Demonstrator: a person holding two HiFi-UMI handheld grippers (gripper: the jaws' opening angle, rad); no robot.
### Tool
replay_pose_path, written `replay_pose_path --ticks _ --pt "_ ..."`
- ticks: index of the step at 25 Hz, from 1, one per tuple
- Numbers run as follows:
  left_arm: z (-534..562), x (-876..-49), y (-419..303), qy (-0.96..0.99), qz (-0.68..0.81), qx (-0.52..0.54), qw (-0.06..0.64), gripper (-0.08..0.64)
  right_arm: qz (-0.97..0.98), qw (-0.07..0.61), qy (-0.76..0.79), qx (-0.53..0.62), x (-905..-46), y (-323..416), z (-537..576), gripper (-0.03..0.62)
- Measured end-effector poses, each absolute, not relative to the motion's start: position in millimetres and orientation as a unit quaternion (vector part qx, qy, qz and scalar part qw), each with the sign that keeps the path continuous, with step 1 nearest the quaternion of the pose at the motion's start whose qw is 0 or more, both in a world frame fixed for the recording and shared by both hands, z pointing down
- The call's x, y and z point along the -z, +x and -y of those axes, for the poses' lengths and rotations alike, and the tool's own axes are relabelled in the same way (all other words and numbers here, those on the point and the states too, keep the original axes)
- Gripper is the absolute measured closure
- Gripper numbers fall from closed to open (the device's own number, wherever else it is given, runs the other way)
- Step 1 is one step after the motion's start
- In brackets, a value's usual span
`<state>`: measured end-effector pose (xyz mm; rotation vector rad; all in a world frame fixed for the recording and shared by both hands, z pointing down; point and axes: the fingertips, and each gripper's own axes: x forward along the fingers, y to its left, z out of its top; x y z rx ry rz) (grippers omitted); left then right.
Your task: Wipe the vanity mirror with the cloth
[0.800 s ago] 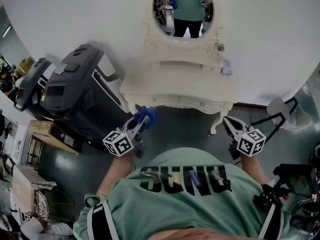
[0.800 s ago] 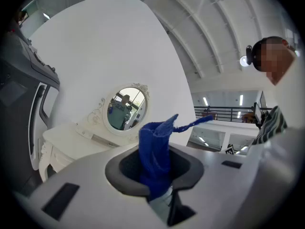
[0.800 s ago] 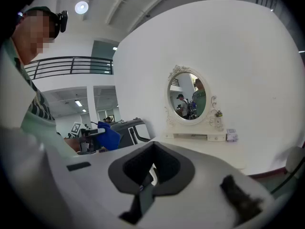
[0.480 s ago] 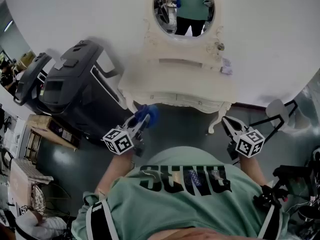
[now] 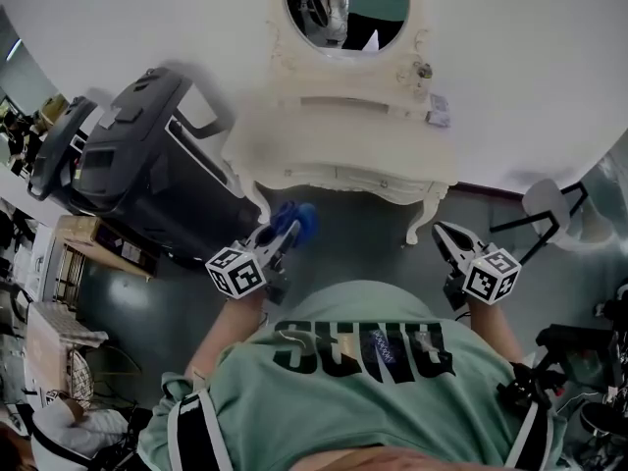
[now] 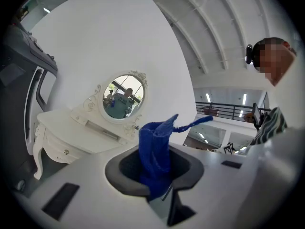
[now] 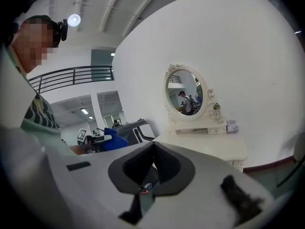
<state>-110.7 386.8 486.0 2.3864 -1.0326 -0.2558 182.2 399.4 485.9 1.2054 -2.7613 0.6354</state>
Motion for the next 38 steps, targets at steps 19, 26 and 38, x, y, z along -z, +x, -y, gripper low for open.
replay_pose_path --ticks 19,26,38 --pt "-289.3 -510.6 -141.5 0.89 0.339 0.092 0.29 0.471 0.903 0.05 0.371 -0.211 -505.5 107.4 -307.1 0.584" --pt "-183.8 -486.9 -235.9 0.906 0.309 0.098 0.272 0.471 0.902 0.041 0.383 -0.194 -472.6 7.4 -202.1 0.584" --pt "-57.9 -496.2 -244.0 0.915 0.28 0.078 0.281 0.471 0.892 0.06 0.394 -0.212 -477.9 -13.6 -86.5 0.584"
